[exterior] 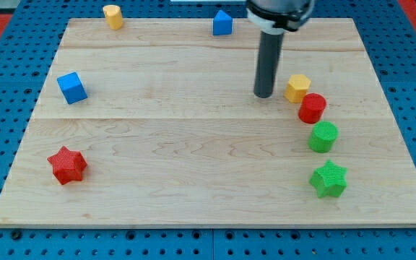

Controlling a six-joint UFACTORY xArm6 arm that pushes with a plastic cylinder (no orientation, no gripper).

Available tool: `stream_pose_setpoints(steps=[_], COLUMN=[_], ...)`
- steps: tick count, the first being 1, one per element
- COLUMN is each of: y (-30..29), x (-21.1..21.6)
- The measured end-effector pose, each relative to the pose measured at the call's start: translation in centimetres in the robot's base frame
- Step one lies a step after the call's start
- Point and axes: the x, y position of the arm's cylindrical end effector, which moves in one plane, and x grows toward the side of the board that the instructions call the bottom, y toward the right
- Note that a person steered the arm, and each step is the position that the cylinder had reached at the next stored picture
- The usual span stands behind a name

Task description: Move the blue triangle to the top of the yellow hexagon

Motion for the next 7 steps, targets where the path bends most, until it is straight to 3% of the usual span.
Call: stream_pose_setpoints(steps=[2,3,5,6,7], y=[3.9,-2.2,-13.2,-17.9,-16.3], x=[-2.3,-6.0,-18.1,-20.1,-20.2])
